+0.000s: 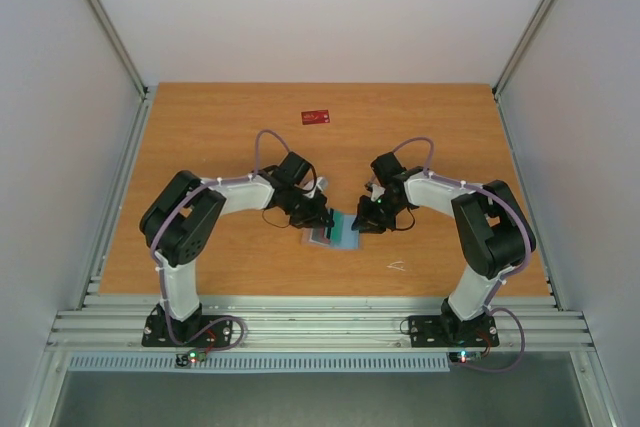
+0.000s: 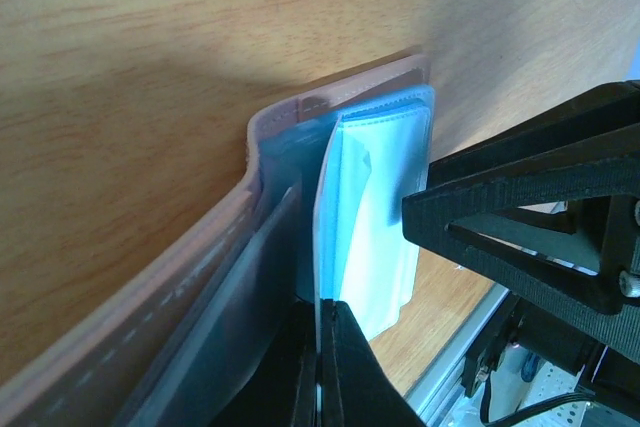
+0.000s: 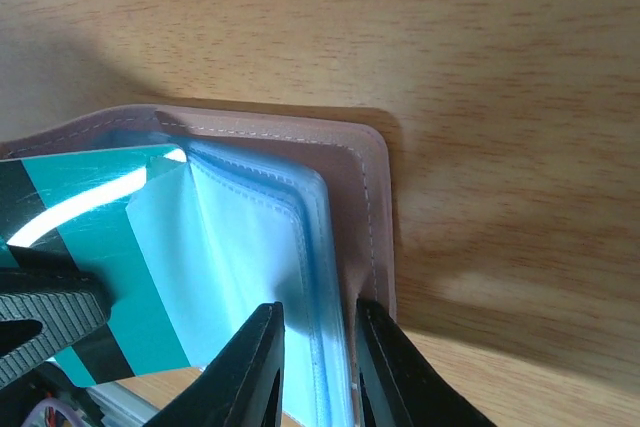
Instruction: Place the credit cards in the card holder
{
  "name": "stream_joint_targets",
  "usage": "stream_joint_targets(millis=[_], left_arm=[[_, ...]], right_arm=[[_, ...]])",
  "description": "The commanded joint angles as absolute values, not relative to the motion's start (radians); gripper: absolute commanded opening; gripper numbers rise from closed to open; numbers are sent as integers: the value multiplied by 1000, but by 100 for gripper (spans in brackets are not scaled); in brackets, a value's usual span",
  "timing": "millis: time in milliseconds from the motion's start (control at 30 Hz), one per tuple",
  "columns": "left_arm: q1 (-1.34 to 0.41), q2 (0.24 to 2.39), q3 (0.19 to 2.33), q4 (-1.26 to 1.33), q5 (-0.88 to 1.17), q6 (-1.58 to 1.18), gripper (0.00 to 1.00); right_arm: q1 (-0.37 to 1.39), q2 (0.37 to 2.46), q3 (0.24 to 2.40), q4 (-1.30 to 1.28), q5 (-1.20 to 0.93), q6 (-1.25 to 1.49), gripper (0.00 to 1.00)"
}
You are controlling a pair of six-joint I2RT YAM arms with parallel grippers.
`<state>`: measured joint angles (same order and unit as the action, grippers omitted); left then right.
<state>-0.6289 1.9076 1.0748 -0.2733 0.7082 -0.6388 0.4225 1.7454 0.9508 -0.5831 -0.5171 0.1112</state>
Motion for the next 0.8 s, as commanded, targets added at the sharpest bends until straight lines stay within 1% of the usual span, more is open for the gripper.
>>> stream_joint_targets(millis=[0,533,767], left_arm=[[-673,1901,1035,-297,672,-655,0],[-685,1862,1052,-420,613,-578,0],[-687,1864,1008,-344,646,-620,0]], right_arm=[[439,1800,903,-571,-520,137,23],[439,1759,859,-563,-529,148,23],[439,1747,853,-567,-535,141,23]])
